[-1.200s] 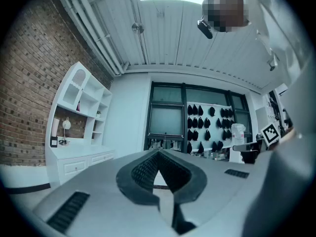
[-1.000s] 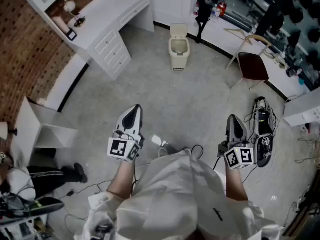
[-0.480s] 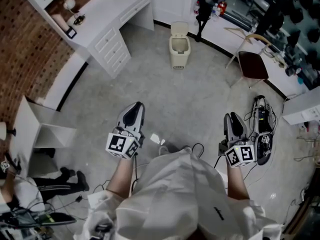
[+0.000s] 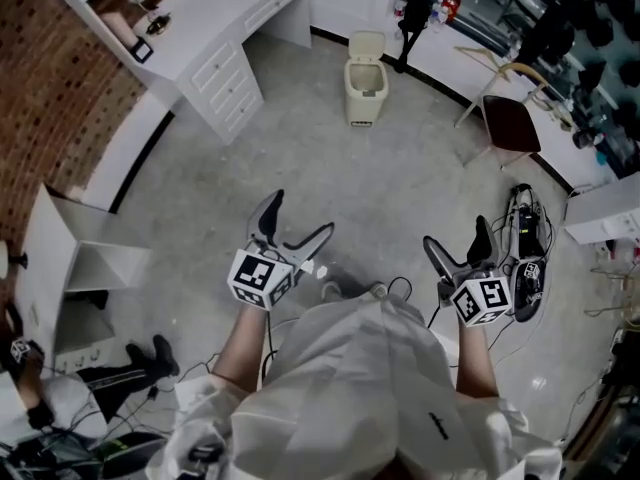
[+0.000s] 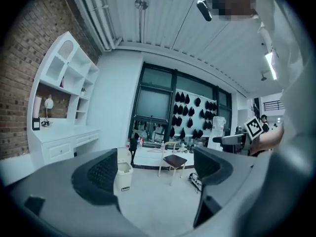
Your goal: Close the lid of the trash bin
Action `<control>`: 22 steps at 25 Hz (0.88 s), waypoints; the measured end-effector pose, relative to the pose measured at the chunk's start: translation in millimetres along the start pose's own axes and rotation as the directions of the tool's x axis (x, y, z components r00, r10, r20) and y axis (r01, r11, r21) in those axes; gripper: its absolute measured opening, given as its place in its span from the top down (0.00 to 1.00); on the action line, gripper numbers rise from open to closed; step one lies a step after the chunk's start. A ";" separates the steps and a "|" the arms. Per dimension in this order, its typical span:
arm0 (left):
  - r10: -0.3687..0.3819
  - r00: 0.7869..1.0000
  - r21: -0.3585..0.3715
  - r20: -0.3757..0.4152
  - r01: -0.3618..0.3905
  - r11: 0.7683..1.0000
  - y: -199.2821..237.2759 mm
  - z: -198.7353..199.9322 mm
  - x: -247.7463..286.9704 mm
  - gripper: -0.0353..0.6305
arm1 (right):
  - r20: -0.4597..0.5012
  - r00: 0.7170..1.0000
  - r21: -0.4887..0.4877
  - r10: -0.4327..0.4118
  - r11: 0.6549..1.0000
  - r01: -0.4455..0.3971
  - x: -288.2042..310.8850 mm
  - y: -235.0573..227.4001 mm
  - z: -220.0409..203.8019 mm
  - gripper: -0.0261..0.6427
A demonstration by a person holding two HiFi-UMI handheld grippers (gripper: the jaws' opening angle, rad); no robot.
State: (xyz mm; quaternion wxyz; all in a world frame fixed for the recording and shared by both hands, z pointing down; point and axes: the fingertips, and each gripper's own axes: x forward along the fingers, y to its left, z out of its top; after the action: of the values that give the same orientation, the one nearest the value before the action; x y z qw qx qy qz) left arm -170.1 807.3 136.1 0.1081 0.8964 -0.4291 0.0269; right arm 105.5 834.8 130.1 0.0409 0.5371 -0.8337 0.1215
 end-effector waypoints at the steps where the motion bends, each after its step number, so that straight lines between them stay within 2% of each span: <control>1: 0.000 1.000 -0.006 -0.006 0.000 1.000 3.7 -2.0 -1.1 0.26 | -0.006 1.000 -0.007 0.002 1.000 -0.002 2.1 3.9 0.3 0.08; 13: 0.026 0.999 0.016 -0.028 -0.025 1.000 33.2 -15.5 6.7 0.26 | -0.041 0.999 0.024 0.010 1.000 -0.010 27.2 8.4 -9.5 0.08; 22: 0.052 0.998 0.022 -0.023 -0.052 0.998 57.2 -3.9 55.7 0.26 | -0.014 0.999 0.049 0.037 0.998 -0.036 74.6 -24.9 -1.1 0.08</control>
State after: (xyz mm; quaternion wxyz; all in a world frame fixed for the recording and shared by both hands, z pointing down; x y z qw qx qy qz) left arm -179.2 730.8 157.6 0.1028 0.8857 -0.4506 0.0449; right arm 96.7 759.2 149.9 0.0319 0.5217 -0.8398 0.1466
